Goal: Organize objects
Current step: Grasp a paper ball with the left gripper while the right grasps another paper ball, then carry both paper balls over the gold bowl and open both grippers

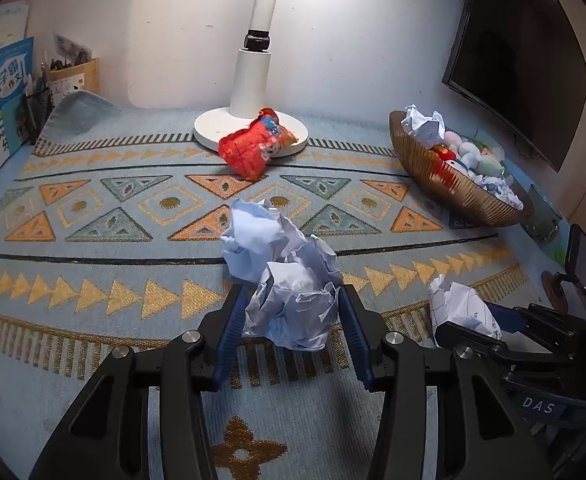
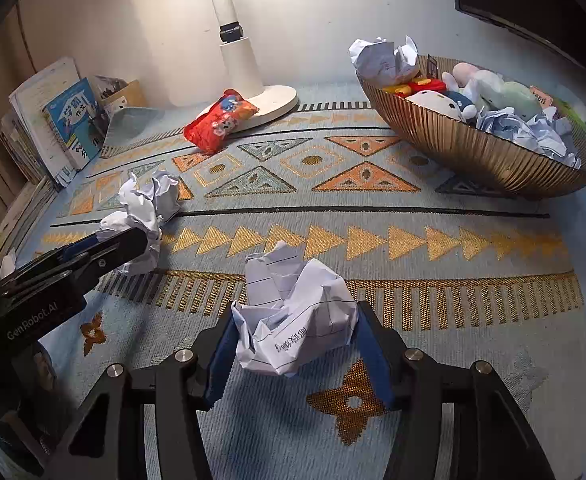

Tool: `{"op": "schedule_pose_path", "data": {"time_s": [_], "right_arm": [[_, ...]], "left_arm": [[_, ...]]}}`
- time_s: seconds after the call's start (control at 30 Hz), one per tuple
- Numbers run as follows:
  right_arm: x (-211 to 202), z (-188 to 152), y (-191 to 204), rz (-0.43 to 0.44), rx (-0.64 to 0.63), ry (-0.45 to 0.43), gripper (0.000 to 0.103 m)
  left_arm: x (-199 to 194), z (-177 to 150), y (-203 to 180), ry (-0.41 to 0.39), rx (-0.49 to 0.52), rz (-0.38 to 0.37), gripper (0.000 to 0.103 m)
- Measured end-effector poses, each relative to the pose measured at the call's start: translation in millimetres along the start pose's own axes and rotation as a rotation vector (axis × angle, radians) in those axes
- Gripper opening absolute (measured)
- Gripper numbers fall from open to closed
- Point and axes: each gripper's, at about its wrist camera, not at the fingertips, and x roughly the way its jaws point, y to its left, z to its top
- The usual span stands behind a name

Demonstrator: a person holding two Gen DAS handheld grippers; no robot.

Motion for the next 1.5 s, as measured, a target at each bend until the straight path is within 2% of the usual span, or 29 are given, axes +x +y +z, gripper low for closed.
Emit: {"op": "schedule_pose_path", "data": {"time_s": [0.5,0.73,0.87,0.97,1.2,1.37,1.5], "right_arm": [[-6.3,-2.0,7.0,0.032,-0.036,-0.036,0.055],[-4.7,-0.8,4.0,0.029,-0.017,-0.029,0.055],[-2.9,-1.3,7.6,0.028,-0.039,-0.019,0.055],[-1.4,-1.0,6.4,0.027,-0.036,-0.014,0.055],[2.3,-0.4,5.9,0.039,-0.042,0.007,0.055],[-4.7,-1.6,8.8,0.048,-0.062,-0.028,0.055],[-10.6,-3.2,11.0,0.031,-0.065,-0.043,0.055]], "left_arm": [[3.9,-0.3,-0.1,0.021,-0.008,0.051,0.045],[4.5,-0.3,-0.1,0.024,-0.014,0.052,0.045],[3.1,-0.5,1.5,0.016,-0.025,0.091,0.045],[3.9,-0.2,3.2,0.020,-0.034,0.092,0.045],[3.7,-0.1,0.5,0.018,-0.020,0.110,0.046],[2.7,0.2,-1.7,0.012,-0.014,0.118,0.044],[-0.4,-0.2,-16.6,-0.007,0.055,0.123,0.041]]}}
